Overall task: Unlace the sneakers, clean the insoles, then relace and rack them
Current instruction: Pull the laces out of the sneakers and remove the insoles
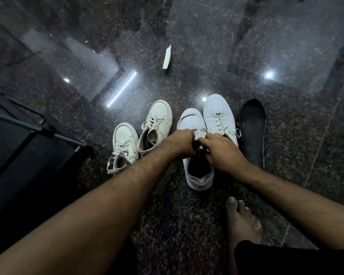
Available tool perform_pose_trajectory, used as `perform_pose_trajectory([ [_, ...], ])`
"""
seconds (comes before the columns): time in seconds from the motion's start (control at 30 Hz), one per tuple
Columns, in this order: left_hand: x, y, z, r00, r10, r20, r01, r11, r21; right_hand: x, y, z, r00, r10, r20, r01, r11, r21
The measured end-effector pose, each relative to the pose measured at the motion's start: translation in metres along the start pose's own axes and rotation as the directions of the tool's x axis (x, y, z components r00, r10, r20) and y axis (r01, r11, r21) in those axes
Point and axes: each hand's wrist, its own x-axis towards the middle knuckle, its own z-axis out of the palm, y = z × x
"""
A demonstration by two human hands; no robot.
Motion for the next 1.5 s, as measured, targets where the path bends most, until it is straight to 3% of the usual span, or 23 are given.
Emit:
perform_pose_trajectory([
  [0.37,0.008,-0.006,0.016,0.988,-0.104,-0.117,0.078,0.974,-0.211,0.004,0.0,-0.002,1.0,0.019,0.01,-0.019,1.0,0.008],
  [0.5,0.008,-0.006,0.016,0.991,-0.099,-0.086,0.078,0.972,-0.222,0.006,0.006,-0.001,0.991,0.081,0.109,-0.1,0.978,0.185],
  [0.6,0.006,-0.006,0.017,0.989,-0.105,-0.106,0.08,0.973,-0.216,0.01,0.011,-0.004,0.991,0.084,0.103,-0.111,0.95,0.292],
  [0.73,0.003,0.0,0.015,0.975,-0.138,-0.176,0.089,0.961,-0.262,0.01,0.009,-0.003,0.999,0.049,0.011,-0.05,0.949,0.31],
  [0.97,-0.002,0.008,0.015,0.943,-0.284,-0.172,0.191,0.888,-0.419,0.014,0.015,-0.002,0.997,0.027,0.076,-0.052,0.934,0.354],
  [1.13,-0.007,0.014,0.019,0.944,-0.287,-0.16,0.202,0.89,-0.408,0.014,0.016,0.002,0.992,0.003,0.125,-0.041,0.953,0.299],
  [1.3,-0.011,0.016,0.025,0.933,-0.287,-0.218,0.182,0.898,-0.401,0.012,0.013,0.007,0.998,0.032,0.048,-0.045,0.951,0.306],
  [1.5,-0.015,0.005,0.022,0.95,-0.281,-0.138,0.199,0.882,-0.426,0.01,0.019,0.003,0.998,0.014,0.069,-0.037,0.942,0.332],
])
